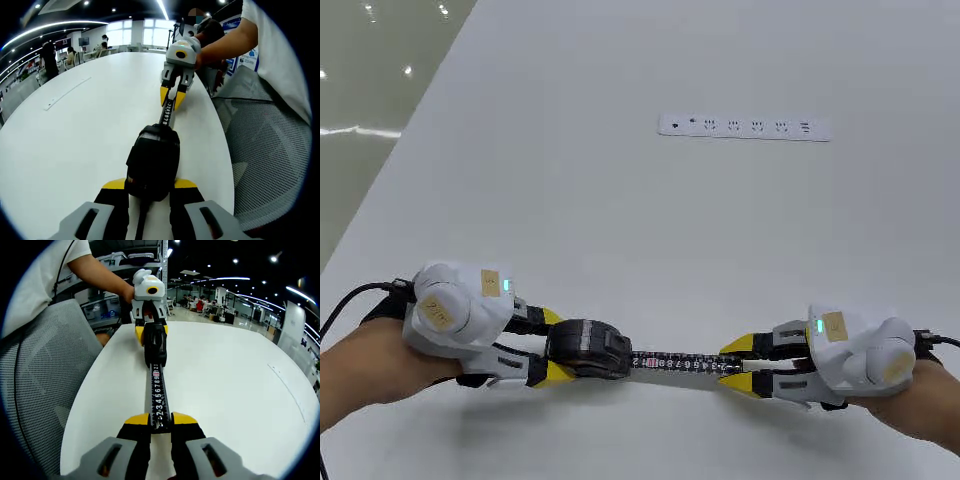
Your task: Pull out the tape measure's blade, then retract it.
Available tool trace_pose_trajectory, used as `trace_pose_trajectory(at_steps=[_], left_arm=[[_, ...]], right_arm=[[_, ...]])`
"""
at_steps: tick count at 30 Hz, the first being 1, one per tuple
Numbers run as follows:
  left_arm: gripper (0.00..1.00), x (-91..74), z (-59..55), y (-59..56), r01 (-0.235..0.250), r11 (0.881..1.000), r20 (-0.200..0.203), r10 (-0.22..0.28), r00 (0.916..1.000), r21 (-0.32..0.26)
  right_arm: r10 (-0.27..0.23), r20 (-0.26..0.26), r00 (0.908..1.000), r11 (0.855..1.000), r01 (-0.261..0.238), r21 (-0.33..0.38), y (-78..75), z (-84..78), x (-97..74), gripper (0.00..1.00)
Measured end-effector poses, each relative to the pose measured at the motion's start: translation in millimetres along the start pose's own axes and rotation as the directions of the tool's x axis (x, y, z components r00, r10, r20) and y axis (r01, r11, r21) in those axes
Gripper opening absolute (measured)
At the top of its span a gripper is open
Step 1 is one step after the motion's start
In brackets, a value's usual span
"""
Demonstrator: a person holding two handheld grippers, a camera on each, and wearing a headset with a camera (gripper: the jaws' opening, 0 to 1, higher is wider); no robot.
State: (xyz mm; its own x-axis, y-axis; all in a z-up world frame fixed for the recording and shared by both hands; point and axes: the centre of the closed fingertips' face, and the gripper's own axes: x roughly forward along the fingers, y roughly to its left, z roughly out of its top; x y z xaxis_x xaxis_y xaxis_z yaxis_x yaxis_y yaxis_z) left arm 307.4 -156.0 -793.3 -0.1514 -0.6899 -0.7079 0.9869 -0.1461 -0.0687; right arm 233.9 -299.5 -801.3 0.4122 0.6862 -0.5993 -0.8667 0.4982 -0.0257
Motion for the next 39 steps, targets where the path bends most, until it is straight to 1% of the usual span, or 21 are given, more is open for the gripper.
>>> trace_pose_trajectory(at_steps=[10, 21, 24, 31, 39], left_arm=[[0.28, 0.4, 0.0, 0.2, 0.001, 1.000, -0.002, -0.001, 1.0000, -0.001], [0.28, 1.0, 0.5, -0.1, 0.002, 1.000, -0.002, -0.002, 1.0000, -0.002], [0.28, 1.0, 0.9, -0.4, 0.002, 1.000, -0.002, -0.002, 1.0000, -0.001], [0.28, 1.5, 1.3, -0.5, 0.003, 1.000, -0.003, -0.003, 1.0000, -0.002], [0.28, 1.8, 2.2, -1.2, -0.001, 1.000, -0.005, 0.001, 1.0000, 0.002]], right_arm=[[-0.006, -0.027, 0.9996, 1.000, 0.006, 0.001, -2.8, -12.3, -15.9, 0.12], [-0.022, -0.077, 0.9968, 1.000, 0.023, 0.016, -7.5, -36.9, -46.5, 0.12], [-0.025, -0.088, 0.9958, 0.999, 0.027, 0.020, -7.7, -43.4, -52.3, 0.12], [-0.037, -0.105, 0.9938, 0.999, 0.040, 0.033, -7.8, -53.4, -62.6, 0.13], [-0.041, -0.115, 0.9925, 0.998, 0.047, 0.044, -6.4, -59.4, -70.4, 0.13]])
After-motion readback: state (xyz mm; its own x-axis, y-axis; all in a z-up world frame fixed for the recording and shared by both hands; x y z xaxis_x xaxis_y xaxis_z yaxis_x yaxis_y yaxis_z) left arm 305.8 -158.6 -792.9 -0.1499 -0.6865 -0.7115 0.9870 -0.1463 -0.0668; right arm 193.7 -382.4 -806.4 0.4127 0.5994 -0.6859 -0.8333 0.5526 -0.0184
